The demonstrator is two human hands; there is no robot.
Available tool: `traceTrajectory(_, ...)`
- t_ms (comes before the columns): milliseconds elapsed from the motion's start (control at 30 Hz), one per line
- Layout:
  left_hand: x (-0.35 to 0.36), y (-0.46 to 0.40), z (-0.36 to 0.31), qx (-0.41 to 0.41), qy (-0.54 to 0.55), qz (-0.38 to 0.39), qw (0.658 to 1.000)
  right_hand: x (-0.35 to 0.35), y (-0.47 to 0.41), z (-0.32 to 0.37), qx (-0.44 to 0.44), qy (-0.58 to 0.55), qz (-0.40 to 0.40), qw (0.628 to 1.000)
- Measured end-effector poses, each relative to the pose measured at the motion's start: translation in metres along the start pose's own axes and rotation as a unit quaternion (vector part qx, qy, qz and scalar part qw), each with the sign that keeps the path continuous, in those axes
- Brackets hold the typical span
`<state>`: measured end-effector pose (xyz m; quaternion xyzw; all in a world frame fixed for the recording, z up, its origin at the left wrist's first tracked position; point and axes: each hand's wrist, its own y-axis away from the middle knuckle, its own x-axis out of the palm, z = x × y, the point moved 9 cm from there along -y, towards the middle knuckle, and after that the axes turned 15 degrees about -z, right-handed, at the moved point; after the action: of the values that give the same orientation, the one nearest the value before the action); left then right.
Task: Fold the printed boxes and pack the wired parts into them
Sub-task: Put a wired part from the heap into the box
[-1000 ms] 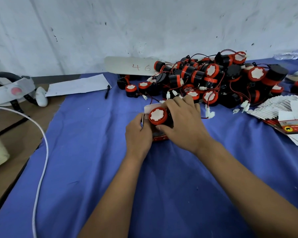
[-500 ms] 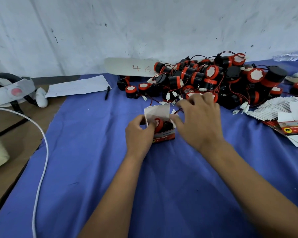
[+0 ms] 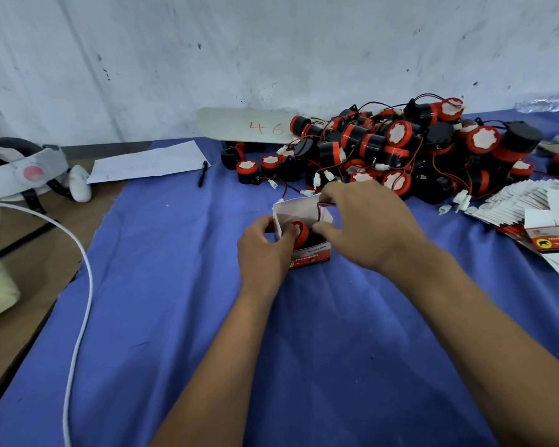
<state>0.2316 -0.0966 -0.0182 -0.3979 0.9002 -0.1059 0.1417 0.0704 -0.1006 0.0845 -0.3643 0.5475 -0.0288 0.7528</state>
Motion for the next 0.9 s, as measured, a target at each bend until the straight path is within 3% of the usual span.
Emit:
traceTrajectory(167,0.0,0.004,-0.007,0.019,-0.001,-0.013,1.0,0.023,-0.002,0.035,-0.045,0.049,0.034,0.997)
traceTrajectory(333,0.001,0.006,-0.01,0.029,0.01,-0.008,1.0,0.041,-0.012,0.029,-0.007,-0.012,0.078,0.997)
traceTrajectory(533,0.005,0.009,-0.014,0.026,0.037,0.063,0.997,0.06,-0.022,0.016,0.03,0.014,0.122,0.992)
traceTrajectory(733,0.006,0.011,-0.014,0.015,0.047,0.062,0.997,0.063,-0.018,-0.004,0.101,0.048,0.105,0.988)
traceTrajectory(900,0.008,0.007,-0.007,0.002,0.048,0.057,0.997,0.077,-0.013,0.001,0.093,0.04,0.168,0.98)
